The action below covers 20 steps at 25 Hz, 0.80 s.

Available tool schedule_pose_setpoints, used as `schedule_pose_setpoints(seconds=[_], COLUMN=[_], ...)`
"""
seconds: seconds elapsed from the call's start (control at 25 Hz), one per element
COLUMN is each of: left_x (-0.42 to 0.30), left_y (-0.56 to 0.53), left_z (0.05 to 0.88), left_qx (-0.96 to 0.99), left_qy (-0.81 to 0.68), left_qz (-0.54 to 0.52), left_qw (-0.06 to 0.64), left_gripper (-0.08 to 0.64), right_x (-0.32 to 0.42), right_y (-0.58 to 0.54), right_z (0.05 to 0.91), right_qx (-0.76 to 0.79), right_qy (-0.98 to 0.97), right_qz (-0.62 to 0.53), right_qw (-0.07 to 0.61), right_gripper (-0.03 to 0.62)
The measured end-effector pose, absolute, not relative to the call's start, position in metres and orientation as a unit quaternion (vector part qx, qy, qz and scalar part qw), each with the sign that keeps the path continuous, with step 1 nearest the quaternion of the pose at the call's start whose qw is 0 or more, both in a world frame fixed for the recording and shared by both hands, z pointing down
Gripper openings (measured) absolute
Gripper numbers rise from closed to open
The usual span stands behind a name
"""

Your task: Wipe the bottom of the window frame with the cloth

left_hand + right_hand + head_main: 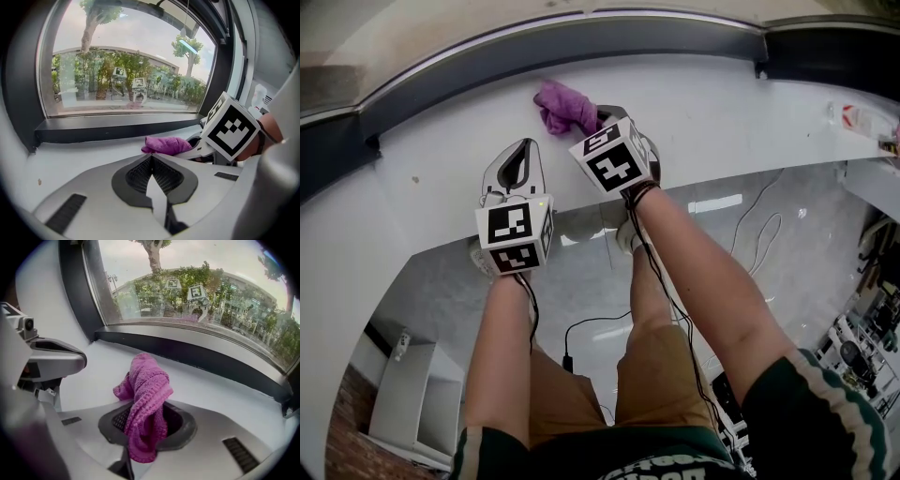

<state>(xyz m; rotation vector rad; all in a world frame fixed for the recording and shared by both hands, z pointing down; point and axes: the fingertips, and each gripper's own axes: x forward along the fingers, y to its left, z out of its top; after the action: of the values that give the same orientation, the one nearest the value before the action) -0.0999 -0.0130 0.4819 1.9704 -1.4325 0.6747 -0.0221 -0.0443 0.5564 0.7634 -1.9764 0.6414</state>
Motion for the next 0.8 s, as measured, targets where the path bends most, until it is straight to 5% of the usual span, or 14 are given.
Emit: schedule_pose_setpoints(seconds=[0.8], left_x=[-0.012], left_y=[-0.038], left_z=[0.487], left_qx=[0.778], left_qy=[-0.497], left_qz=[0.275], left_qw=[0.269], left_gripper=[0.009], right_x=[0.064], right_y=[-0.052], right_z=[0.558], right_qx=[0.345], right_qy=[-0.785], right_qz=[0.279], right_qw=[0.433], right_gripper=[0.101])
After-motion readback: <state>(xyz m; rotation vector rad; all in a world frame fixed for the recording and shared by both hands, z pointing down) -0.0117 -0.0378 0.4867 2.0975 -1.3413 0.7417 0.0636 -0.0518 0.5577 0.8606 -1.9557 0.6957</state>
